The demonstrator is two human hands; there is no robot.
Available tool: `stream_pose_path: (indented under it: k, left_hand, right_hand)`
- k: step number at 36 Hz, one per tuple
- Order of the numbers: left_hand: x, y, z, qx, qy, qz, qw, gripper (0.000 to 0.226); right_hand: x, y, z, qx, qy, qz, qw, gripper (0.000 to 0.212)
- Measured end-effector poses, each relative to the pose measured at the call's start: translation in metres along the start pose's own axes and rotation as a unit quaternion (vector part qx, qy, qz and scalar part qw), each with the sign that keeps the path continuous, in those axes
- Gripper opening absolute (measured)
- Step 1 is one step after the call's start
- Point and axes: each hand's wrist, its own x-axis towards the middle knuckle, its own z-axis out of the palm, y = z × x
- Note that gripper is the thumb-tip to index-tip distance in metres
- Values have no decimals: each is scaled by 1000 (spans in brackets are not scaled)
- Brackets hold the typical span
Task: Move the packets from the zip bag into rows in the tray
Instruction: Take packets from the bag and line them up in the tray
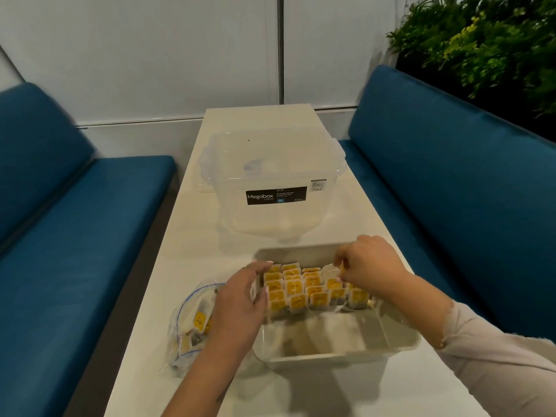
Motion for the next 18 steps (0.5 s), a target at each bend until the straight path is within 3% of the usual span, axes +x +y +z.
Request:
stream_pose_path:
  k: [3, 6, 9, 14, 18]
  left_hand:
    - [1, -7, -18, 22, 39, -13, 999, 57]
    - [1, -21, -41, 83, 79, 11, 993, 47]
    - [-3, -32, -62, 102, 95, -20, 990, 44]
    - [-16, -45, -78, 62, 76, -125, 987, 33]
    - [-23, -60, -80, 49, 29, -190, 980, 51]
  right_hand:
    - [6, -20, -8, 38, 26, -21, 999, 21]
    - [10, -49, -18, 65, 33, -59, 996, 21]
    - [13, -78, -24, 70, 37, -104, 991, 23]
    - [15, -125, -19, 92, 8, -166, 982, 23]
    - [16, -159, -11, 89, -51, -206, 973, 28]
